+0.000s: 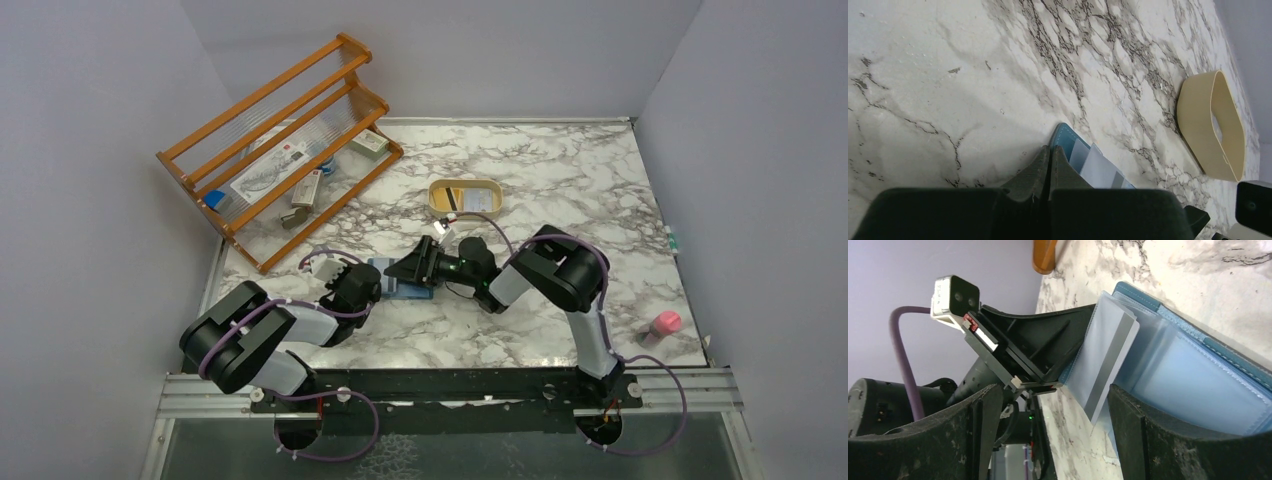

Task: Take the credit cards out of the card holder

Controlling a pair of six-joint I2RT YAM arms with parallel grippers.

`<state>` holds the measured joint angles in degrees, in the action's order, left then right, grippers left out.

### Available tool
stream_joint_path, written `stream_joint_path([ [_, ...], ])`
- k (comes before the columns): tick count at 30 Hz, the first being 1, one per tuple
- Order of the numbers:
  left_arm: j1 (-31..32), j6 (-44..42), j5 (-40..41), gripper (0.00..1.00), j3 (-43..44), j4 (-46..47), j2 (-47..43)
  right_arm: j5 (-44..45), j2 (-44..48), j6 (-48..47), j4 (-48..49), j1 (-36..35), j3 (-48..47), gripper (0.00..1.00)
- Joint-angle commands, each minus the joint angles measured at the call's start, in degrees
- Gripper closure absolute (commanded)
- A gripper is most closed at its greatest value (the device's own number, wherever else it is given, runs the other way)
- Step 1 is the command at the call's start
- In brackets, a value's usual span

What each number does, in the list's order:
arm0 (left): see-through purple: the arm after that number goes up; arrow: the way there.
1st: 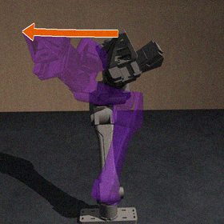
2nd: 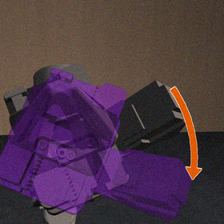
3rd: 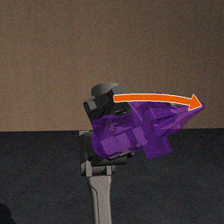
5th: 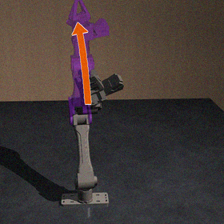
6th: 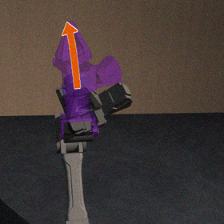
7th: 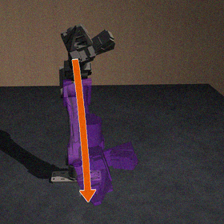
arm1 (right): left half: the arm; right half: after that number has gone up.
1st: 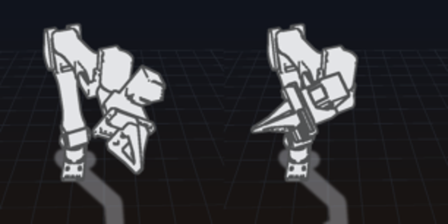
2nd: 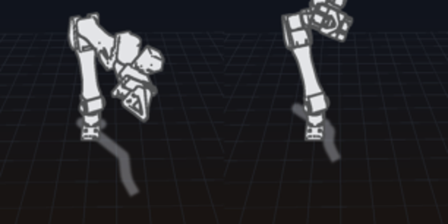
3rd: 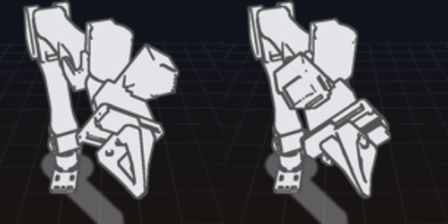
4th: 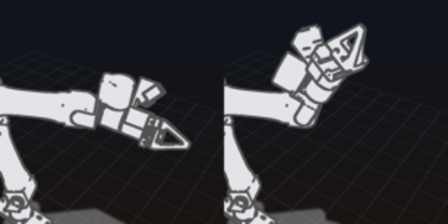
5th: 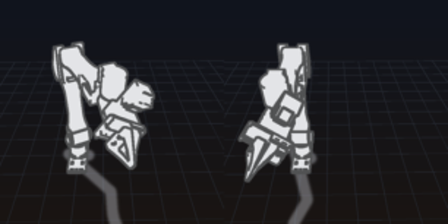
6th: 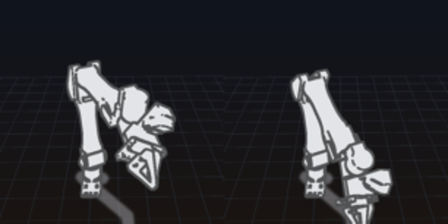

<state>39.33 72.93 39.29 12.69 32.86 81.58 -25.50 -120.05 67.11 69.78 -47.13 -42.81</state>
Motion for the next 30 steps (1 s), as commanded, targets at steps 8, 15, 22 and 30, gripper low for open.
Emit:
stream_joint_path([
  [8, 0.57, -0.26, -4.66, 1.00, -1.88, -8.60, 0.40, -8.44, -2.67, 9.09, 5.03, -2.85, -3.08, 0.18],
  [15, 0.55, 0.19, -4.79, 1.00, -1.88, -8.57, 0.00, -5.40, 3.23, 1.17, -25.18, -3.23, -10.02, 0.18],
  [22, 0.56, 0.64, -5.24, 1.00, -1.92, -8.43, 0.29, -8.02, 1.83, 5.26, -21.19, -3.62, -11.52, 0.18],
  [30, 0.57, 0.79, -5.04, 1.00, -2.31, -8.40, -0.36, -13.02, -5.16, 19.63, 11.86, -3.87, -10.55, 0.19],
])
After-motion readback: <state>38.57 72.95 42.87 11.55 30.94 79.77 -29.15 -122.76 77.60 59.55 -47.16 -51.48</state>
